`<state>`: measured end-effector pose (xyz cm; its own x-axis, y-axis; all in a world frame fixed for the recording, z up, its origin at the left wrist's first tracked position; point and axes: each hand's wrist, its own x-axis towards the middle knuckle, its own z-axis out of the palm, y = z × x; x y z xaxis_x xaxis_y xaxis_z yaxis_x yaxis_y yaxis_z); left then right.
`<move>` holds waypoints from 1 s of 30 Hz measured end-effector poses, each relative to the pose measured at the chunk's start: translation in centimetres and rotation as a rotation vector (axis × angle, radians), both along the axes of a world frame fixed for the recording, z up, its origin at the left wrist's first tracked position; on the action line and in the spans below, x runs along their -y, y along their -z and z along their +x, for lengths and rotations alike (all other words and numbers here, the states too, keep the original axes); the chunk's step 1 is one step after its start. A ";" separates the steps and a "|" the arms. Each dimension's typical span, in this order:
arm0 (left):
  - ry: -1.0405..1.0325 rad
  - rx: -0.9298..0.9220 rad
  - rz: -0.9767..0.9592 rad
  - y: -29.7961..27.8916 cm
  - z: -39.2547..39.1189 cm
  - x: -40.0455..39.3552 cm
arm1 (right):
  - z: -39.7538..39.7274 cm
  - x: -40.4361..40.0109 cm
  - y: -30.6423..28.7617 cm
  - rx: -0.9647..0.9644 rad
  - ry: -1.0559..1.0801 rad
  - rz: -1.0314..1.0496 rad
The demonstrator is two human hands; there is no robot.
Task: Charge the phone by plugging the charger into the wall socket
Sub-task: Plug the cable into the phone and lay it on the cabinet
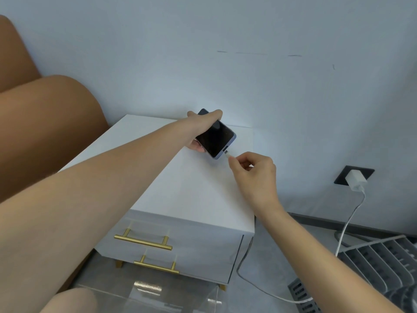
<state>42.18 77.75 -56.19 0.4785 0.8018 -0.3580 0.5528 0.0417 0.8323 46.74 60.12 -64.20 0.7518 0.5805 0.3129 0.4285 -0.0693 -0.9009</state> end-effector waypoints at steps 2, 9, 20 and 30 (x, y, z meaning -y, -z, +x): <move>-0.001 0.007 -0.007 0.2 0.1 0.0 | 0.0 0.0 -0.1 -0.011 -0.006 0.009; -0.009 0.030 -0.006 0.1 0.1 0.4 | -0.1 0.1 -0.1 -0.046 -0.017 0.041; -0.026 0.028 0.003 0.4 0.4 0.5 | -0.2 0.3 0.0 -0.061 -0.006 0.072; -0.017 0.025 -0.008 0.9 0.3 0.2 | -0.3 0.2 0.0 -0.062 -0.015 0.056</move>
<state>42.43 77.58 -57.06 0.4734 0.8073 -0.3525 0.5312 0.0576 0.8453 46.49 59.94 -64.18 0.7622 0.5744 0.2986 0.3728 -0.0124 -0.9278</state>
